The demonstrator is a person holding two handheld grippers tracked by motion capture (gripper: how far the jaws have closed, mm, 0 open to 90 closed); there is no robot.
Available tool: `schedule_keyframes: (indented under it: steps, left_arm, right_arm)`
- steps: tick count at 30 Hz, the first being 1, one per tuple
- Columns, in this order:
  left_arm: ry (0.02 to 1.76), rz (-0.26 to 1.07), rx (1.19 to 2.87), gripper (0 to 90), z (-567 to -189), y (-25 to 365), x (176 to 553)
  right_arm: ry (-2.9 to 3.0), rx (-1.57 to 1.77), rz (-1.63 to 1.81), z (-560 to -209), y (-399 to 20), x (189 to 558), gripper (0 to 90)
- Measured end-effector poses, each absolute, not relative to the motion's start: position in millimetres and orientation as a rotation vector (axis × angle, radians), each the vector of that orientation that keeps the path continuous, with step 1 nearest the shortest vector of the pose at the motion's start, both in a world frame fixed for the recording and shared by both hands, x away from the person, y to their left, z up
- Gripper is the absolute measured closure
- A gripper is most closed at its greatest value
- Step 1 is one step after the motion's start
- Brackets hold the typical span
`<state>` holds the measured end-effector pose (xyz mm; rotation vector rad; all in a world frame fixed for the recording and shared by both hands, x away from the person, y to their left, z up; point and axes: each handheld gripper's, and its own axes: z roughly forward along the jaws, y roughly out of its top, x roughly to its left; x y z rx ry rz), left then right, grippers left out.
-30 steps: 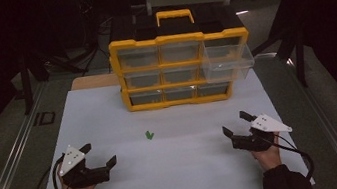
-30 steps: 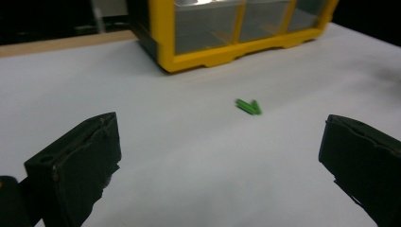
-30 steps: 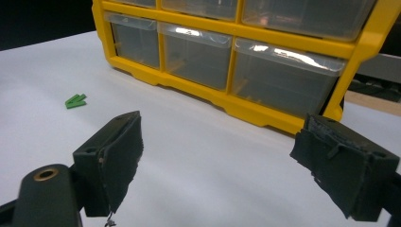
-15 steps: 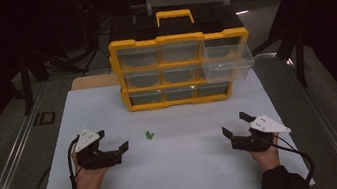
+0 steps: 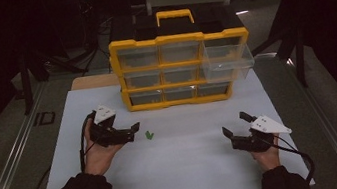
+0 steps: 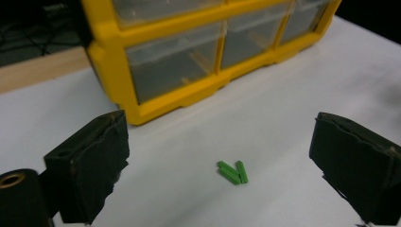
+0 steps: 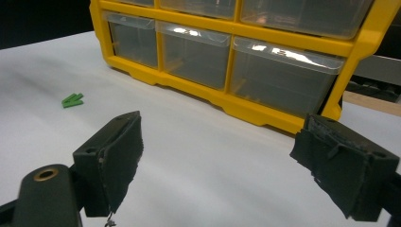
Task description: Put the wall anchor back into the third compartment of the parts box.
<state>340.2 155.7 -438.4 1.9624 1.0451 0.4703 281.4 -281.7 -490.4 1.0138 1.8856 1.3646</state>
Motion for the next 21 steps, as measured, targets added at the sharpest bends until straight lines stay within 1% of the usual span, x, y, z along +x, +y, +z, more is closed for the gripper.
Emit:
schedule_keyframes:
  steps: [12, 15, 21]
  left_arm:
    - [1.074, 0.433, 2.035, 8.9, -455, 142, 360]
    - [1.085, 0.424, 2.094, 9.2, -462, 139, 366]
    - [1.101, 0.393, 2.138, 10.5, -473, 135, 373]
  right_arm:
    - [1.886, 1.006, 1.360, -490, -282, 281, 14.8]
    - [1.887, 1.008, 1.359, -490, -281, 281, 14.8]
    - [1.891, 1.004, 1.360, -490, -281, 281, 14.8]
